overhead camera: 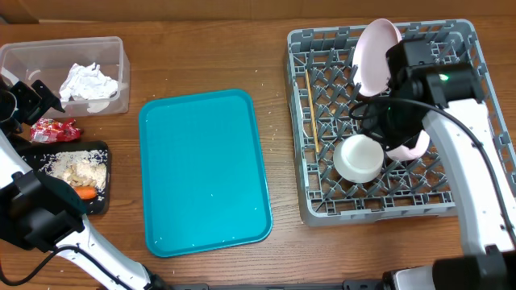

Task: Sort waste into correct bins and load items into the dishwasher rack
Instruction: 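Lift the right gripper up and away from the bowl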

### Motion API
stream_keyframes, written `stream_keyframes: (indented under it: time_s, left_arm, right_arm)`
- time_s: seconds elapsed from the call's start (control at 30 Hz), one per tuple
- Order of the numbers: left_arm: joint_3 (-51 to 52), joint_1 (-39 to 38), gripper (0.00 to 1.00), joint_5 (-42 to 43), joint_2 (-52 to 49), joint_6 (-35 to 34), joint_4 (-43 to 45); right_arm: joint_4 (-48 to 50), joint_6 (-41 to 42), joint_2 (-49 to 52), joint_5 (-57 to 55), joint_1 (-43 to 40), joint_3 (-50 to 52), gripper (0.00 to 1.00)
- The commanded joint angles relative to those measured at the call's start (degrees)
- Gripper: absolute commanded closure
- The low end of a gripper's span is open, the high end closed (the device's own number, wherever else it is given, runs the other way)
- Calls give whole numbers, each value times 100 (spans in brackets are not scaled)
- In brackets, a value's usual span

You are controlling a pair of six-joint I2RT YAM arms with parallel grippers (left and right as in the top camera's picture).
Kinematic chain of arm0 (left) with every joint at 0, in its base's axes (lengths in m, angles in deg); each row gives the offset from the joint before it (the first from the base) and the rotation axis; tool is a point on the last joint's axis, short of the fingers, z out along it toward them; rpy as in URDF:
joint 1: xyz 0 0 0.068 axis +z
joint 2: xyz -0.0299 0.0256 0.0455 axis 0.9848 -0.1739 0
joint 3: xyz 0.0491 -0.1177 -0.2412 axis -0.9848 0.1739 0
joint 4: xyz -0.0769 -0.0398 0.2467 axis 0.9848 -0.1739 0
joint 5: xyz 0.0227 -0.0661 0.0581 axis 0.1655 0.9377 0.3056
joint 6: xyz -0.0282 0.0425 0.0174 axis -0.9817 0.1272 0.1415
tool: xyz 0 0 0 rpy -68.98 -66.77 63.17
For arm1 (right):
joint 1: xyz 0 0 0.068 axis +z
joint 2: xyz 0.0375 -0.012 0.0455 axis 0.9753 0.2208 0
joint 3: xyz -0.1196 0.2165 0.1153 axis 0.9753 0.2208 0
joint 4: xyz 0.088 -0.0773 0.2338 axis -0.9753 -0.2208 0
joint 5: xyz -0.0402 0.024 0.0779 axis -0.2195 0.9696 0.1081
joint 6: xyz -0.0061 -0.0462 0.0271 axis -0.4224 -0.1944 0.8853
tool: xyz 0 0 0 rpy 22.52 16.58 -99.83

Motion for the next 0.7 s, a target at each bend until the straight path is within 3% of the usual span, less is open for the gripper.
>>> stream_keyframes:
  time_s: [0.0,0.23,0.67]
  left_arm:
    - [-61,-26,0,-31,120,131,-15]
    - [-61,-26,0,-31,120,131,-15]
    - [-61,-26,0,-31,120,131,-15]
  right_arm:
    - [269,-59,-162,907,22,-144,0]
    - [837,212,-151,1060,22,-144,0]
    - [852,225,-151,1056,22,-144,0]
